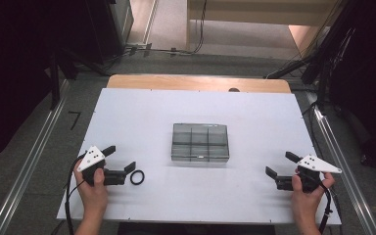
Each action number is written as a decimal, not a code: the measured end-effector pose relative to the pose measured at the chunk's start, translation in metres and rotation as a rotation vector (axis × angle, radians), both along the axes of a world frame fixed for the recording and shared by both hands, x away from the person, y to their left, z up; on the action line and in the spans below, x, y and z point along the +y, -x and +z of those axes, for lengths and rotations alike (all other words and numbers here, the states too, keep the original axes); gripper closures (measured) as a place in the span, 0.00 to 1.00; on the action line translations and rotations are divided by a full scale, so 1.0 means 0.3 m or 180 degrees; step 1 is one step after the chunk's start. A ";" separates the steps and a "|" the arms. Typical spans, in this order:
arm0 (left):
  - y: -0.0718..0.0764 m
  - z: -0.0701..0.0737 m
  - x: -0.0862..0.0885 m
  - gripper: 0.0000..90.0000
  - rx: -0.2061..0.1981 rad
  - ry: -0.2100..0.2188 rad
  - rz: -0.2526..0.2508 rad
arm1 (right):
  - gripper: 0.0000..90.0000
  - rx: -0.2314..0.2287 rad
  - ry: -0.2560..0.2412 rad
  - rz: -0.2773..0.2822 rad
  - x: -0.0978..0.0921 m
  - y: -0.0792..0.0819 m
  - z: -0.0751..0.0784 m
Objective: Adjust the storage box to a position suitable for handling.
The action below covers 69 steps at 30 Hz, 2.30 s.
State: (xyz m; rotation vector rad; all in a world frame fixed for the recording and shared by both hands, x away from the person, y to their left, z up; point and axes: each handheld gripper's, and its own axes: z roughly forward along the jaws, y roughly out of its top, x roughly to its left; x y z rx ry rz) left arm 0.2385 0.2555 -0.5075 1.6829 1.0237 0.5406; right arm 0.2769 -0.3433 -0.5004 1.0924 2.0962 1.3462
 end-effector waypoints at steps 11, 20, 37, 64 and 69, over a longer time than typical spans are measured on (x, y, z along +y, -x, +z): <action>-0.002 0.006 0.016 0.00 -0.0034 0.0108 -0.0038 | 0.00 0.0030 0.0039 0.0066 0.008 -0.007 0.006; -0.003 0.015 0.032 0.00 -0.0063 0.0214 -0.0075 | 0.00 0.0041 -0.0054 0.0069 -0.001 -0.004 0.038; -0.011 0.002 0.051 0.00 -0.0097 0.0344 -0.0018 | 0.00 0.0003 -0.0025 0.0288 0.083 -0.031 0.137; -0.004 0.001 0.038 0.00 -0.0118 0.0262 -0.0066 | 0.00 0.0071 0.0156 0.0645 0.265 -0.185 0.253; -0.005 0.001 0.037 0.00 -0.0117 0.0250 -0.0064 | 0.00 0.0098 0.0179 0.0701 0.304 -0.215 0.264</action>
